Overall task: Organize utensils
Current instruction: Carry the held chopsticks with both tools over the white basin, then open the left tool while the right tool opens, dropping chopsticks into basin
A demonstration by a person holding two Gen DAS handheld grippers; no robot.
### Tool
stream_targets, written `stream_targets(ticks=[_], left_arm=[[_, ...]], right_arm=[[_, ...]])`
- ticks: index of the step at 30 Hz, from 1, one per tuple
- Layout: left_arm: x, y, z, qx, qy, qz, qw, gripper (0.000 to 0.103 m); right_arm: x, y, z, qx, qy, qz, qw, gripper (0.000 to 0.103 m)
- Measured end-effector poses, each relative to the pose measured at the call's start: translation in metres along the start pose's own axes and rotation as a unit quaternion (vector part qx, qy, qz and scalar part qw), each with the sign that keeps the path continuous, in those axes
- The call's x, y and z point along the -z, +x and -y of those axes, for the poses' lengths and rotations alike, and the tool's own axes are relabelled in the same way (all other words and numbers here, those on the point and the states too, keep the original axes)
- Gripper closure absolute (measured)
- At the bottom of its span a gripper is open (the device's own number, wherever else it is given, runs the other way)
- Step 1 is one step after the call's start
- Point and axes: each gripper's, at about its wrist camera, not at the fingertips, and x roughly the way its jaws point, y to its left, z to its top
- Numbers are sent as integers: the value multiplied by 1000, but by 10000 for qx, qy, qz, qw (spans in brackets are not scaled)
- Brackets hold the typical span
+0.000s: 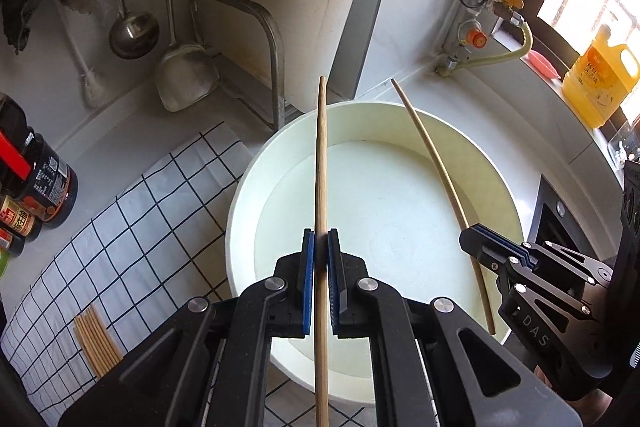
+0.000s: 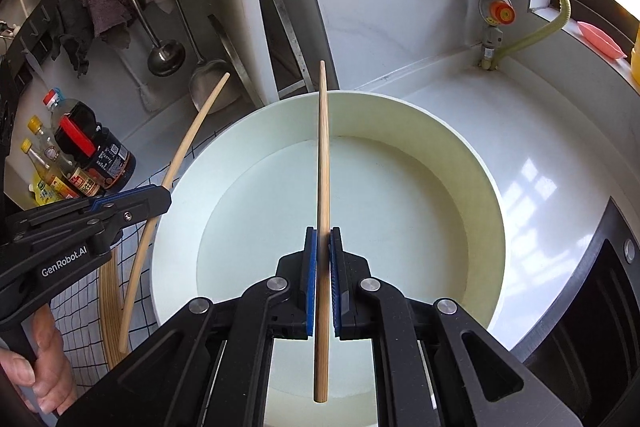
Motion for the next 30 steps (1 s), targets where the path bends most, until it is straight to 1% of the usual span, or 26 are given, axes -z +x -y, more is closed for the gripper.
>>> stream_targets(ticks=[8,12,17,27,28,29,30], left_arm=[[-3,20,9,-2,198,-214,9996,96],[-4,29,14,17,287,-273,9992,96],[-6,45,18,11,333,-414,9986,96],[-7,68,21,-126,339,-713,9968,95],[-7,68,21,-157,340,-712,9968,94],[-8,67,21,-201,338,-706,9967,84],[-8,65,21,-237,339,-684,9968,78]], right_arm=[[1,13,7,62,19,-167,9998,97],[3,23,12,148,81,-372,9992,97],[8,33,14,145,91,-537,9984,97],[12,39,21,186,161,-595,9979,97],[12,39,21,188,165,-594,9979,97],[11,38,22,198,180,-582,9979,97],[11,37,23,206,196,-544,9981,95]])
